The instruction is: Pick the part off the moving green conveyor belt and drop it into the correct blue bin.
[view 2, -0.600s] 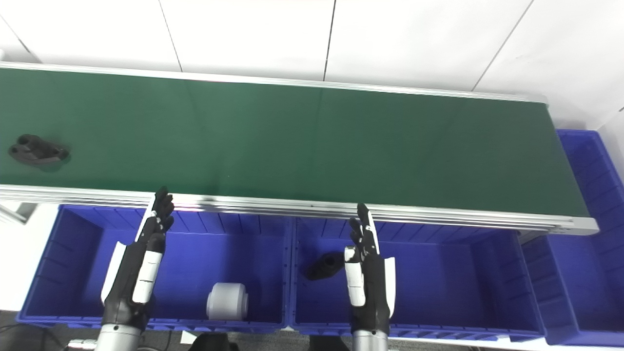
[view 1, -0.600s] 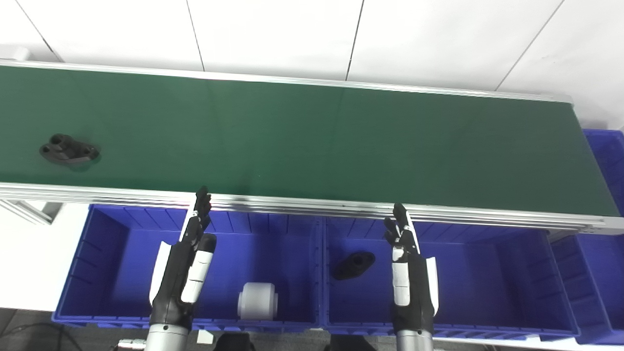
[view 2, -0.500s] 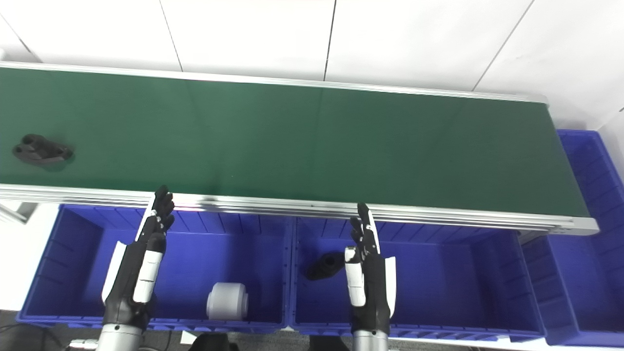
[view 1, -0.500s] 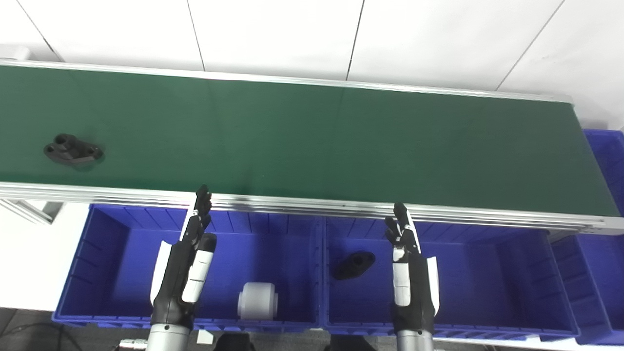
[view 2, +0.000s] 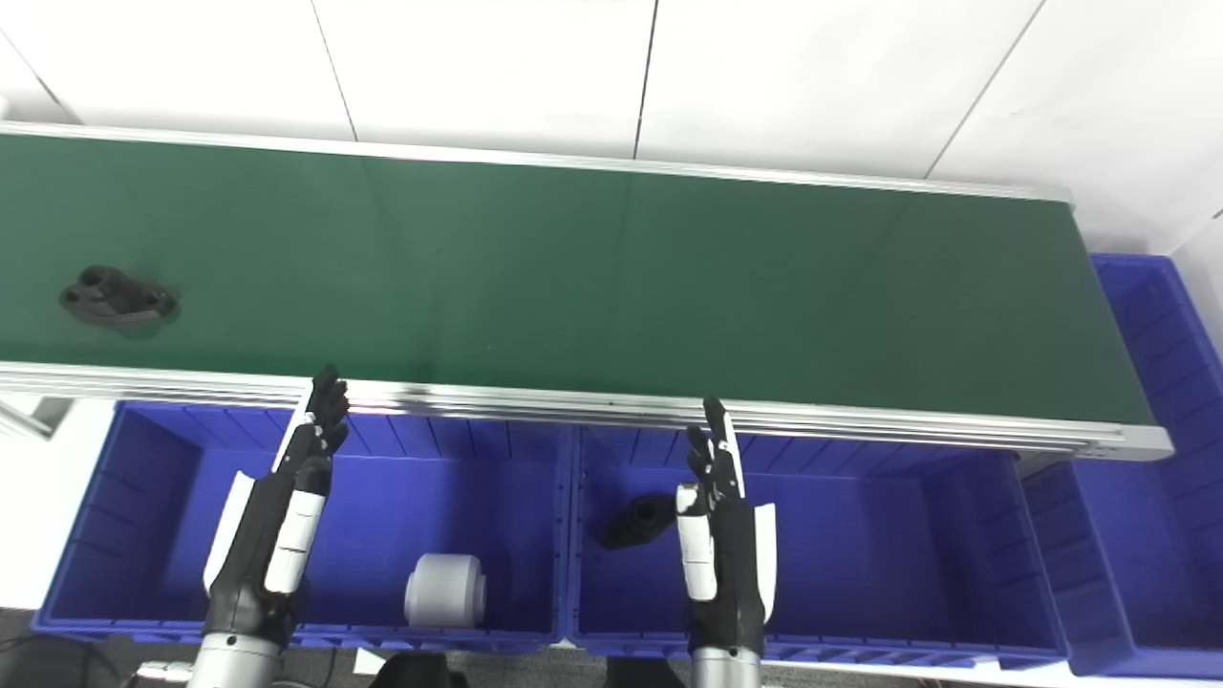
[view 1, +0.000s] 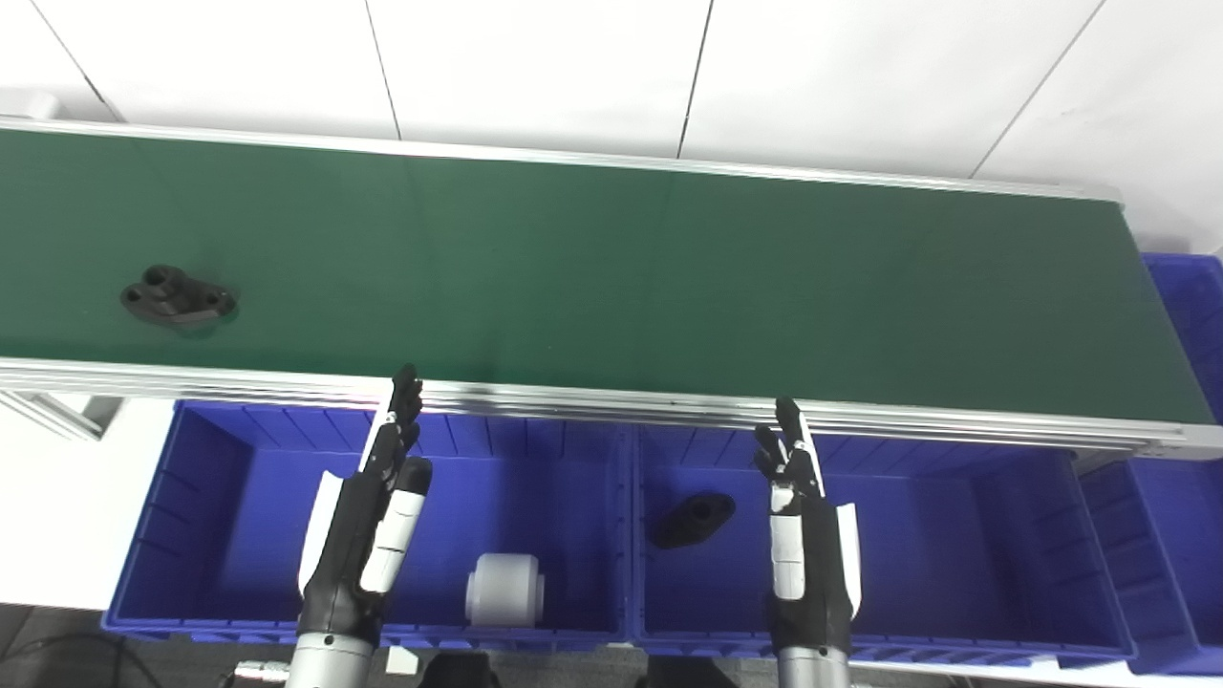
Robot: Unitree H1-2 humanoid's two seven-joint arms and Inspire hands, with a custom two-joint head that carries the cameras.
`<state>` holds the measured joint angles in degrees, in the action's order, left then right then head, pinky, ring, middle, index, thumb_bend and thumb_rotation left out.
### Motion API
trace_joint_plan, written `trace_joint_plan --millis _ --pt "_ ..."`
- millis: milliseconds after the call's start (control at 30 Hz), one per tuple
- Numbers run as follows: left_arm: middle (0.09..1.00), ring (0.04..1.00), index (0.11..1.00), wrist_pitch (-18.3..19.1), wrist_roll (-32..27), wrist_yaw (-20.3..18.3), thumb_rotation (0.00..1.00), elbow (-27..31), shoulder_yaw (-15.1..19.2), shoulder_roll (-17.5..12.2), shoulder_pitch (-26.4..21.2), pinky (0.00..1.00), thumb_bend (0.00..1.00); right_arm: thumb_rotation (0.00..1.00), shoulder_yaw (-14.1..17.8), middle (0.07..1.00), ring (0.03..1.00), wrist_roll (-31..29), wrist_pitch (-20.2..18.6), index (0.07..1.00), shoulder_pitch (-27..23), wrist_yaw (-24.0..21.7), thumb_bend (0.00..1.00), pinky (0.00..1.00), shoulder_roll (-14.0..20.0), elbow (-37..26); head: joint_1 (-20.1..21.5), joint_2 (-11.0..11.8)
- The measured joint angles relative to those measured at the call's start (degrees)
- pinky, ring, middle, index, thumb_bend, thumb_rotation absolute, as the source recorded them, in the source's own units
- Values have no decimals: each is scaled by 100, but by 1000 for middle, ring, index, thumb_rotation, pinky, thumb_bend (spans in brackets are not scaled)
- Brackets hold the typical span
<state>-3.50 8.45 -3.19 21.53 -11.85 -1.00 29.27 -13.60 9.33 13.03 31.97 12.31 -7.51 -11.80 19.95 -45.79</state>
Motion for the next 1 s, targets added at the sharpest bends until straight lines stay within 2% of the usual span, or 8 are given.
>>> trace_joint_plan --millis 700,967,1000 --pt "1000 1000 1000 -4 72 6 1000 -39 -105 18 -42 1000 712 1000 26 978 935 1 -1 968 -9 -21 856 924 -5 30 -79 26" --pt "1000 1000 1000 -116 52 10 1000 -311 -166 54 -69 1000 703 1000 90 987 951 -126 2 976 -88 -54 857 946 7 378 -316 369" --pt "1000 1000 1000 -151 53 21 1000 -375 -171 67 -75 1000 708 1000 100 987 951 -147 3 976 -93 -57 860 948 8 428 -403 482"
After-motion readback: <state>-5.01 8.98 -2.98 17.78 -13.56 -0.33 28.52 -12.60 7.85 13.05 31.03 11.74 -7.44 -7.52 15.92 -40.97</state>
